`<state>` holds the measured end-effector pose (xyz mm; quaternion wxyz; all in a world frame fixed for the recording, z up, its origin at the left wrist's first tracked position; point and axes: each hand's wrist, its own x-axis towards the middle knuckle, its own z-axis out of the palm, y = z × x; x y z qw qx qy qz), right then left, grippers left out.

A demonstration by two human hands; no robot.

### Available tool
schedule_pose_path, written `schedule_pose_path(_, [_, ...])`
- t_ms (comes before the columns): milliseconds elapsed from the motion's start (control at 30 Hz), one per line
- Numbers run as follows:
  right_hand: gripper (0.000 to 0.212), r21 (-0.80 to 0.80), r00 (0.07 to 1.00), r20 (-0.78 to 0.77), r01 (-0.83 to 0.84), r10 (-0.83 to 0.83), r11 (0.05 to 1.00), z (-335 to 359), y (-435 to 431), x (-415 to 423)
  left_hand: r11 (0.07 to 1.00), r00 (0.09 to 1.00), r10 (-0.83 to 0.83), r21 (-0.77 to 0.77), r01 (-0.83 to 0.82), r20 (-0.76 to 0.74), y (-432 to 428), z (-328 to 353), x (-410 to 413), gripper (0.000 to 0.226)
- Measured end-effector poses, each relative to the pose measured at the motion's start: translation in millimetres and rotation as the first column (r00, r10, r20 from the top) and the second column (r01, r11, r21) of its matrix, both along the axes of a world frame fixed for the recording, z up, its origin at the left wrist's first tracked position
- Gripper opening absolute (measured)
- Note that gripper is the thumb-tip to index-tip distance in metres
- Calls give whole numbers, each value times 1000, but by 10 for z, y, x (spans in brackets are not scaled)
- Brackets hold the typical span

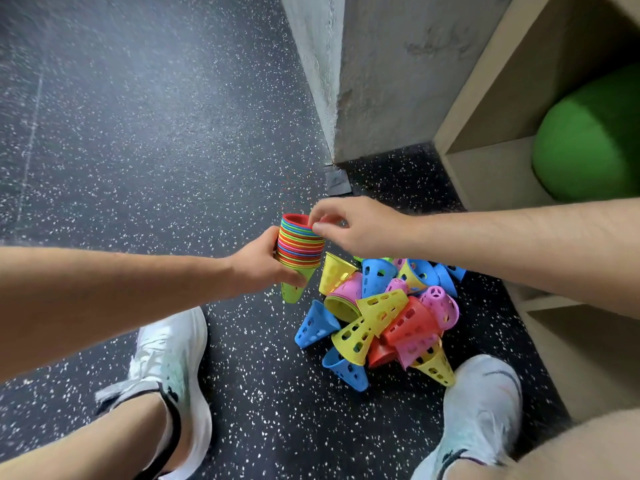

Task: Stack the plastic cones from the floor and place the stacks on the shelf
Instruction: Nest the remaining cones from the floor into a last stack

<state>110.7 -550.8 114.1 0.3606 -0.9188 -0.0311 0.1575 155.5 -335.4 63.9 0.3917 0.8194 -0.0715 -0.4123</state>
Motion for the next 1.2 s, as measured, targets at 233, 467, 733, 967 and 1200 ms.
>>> schedule_pose_path(233, [24, -10, 998, -38, 43, -43, 999, -130, -242, -422, 1000, 1000, 15, -15, -15, 2, 36, -17, -378, 87])
schedule_pose_path(467, [50, -449, 889, -103, -442, 447, 776, -383, -429, -1013, 995, 995, 91, -39, -90, 38, 227, -20, -847, 89])
schedule_pose_path(733, [64, -513, 821, -180, -548, 541, 661, -662, -228, -1056, 956, 958, 284, -92, -279, 49, 9, 129, -1477, 77])
schedule_pose_path(967, [53, -466, 890, -23, -412, 455, 783, -701, -332, -1221, 890, 887, 451, -127, -438, 99, -2, 112, -2033, 73])
schedule_pose_path(1200, [40, 320, 975, 113, 149, -194, 936, -238, -449, -1494, 886, 882, 461, -109, -451, 95, -124, 76, -2432, 71])
